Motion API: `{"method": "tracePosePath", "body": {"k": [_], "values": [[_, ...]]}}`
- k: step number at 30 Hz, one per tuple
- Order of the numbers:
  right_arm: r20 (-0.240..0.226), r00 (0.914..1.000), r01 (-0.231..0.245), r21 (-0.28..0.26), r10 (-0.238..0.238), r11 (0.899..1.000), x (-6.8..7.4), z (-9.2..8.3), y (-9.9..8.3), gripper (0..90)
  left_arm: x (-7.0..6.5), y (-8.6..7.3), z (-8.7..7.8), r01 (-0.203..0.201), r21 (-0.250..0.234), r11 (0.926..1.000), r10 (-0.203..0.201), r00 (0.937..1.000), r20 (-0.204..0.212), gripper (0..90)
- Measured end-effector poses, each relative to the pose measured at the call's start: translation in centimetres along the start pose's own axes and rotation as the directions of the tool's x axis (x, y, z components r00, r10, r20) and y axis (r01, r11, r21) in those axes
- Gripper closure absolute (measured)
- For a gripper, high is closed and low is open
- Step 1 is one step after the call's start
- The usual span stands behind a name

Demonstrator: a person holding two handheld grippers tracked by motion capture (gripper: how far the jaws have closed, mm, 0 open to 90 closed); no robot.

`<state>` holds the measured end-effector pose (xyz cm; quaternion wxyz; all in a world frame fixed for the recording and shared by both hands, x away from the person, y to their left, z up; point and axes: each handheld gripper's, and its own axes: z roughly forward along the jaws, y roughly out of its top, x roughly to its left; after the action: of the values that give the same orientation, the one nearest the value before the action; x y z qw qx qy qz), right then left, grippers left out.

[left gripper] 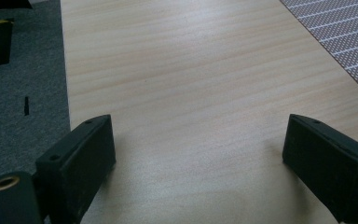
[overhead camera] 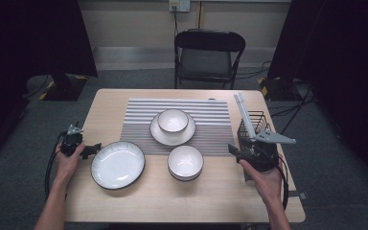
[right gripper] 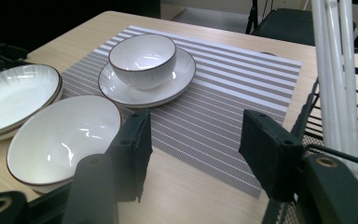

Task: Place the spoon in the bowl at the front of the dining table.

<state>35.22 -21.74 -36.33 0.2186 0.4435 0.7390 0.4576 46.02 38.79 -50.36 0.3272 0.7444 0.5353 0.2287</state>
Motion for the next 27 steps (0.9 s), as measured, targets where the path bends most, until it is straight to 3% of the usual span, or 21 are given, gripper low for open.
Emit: {"method": "tracePosePath", "body": {"k": [7,12,18,27], "values": [[0.045,0.9989,0.014,-0.011,-0.013,1.0,-1.0,-1.0,-0.8,46.6,0.0,0.0,0.0,-0.001,0.0,1.0,0.001,1.0,0.0,8.6],[0.061,0.9981,0.005,-0.021,-0.003,1.0,-2.0,-1.9,-1.2,54.3,0.0,0.0,0.0,0.0,0.0,1.0,0.0,1.0,0.0,8.6],[0.092,0.9957,-0.005,0.009,0.004,1.0,-3.1,-2.8,-2.0,61.4,0.0,0.0,0.0,0.0,0.0,1.0,0.0,1.0,0.0,8.6],[0.078,0.9969,-0.015,0.059,0.011,0.998,-3.8,-2.6,-2.8,69.0,0.0,0.0,0.0,0.0,0.0,1.0,0.0,1.0,0.0,8.6]]}}
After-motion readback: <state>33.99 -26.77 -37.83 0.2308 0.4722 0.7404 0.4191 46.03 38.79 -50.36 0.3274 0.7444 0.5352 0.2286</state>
